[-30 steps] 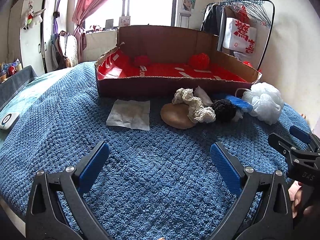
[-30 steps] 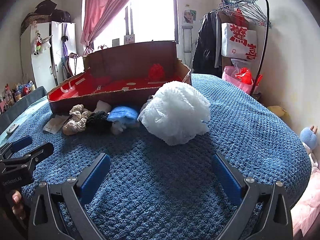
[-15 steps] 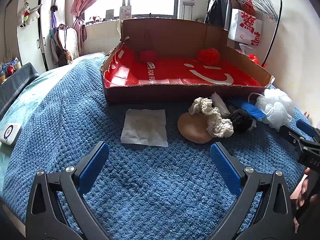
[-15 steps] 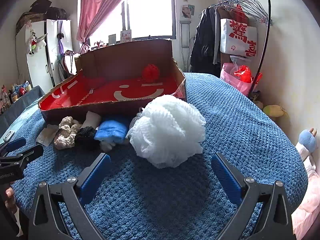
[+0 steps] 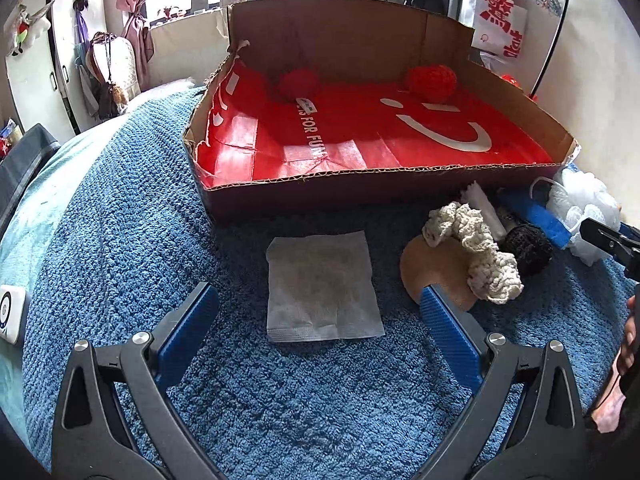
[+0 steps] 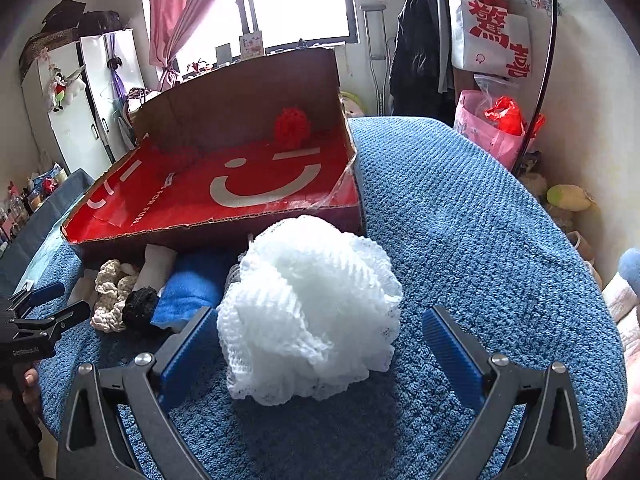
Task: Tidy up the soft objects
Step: 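Grasp the white tissue packet with the left tool while the right tool grasps the white mesh puff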
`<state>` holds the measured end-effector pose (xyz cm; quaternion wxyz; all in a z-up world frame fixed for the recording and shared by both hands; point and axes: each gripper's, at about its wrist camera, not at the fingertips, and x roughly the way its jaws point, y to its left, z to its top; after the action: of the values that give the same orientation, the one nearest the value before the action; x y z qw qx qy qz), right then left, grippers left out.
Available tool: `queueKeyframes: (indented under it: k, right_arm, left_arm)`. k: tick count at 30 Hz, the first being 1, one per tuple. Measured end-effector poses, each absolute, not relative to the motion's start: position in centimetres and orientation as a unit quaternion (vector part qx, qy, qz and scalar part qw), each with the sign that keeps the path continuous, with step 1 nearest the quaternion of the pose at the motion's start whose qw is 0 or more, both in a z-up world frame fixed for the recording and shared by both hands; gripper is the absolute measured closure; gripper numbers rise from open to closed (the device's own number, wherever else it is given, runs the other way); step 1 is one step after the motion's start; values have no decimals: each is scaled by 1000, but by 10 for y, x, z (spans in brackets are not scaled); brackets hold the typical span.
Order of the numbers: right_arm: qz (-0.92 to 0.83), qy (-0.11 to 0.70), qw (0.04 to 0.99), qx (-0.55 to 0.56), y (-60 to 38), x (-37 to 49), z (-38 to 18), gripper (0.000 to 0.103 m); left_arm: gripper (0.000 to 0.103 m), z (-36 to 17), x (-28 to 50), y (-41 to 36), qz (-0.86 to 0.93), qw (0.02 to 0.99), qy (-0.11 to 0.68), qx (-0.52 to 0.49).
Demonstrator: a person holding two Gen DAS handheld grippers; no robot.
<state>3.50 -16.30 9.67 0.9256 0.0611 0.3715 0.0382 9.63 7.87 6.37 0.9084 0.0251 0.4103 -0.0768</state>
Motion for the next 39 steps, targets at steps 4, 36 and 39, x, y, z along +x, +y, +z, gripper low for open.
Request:
queueKeyframes:
  k: [4, 36, 39]
  right_arm:
    - [59, 387, 916, 87, -169, 46, 91, 5]
    - [97, 330, 932, 115, -175, 21, 112, 45]
    - [89, 342, 929, 113, -177, 21, 104, 45]
  left_arm:
    - [24, 60, 105, 78, -99, 902, 420, 26]
    - [88, 68, 83, 93, -137, 906, 400, 3]
    - [84, 65, 82, 92, -134, 907, 400, 18]
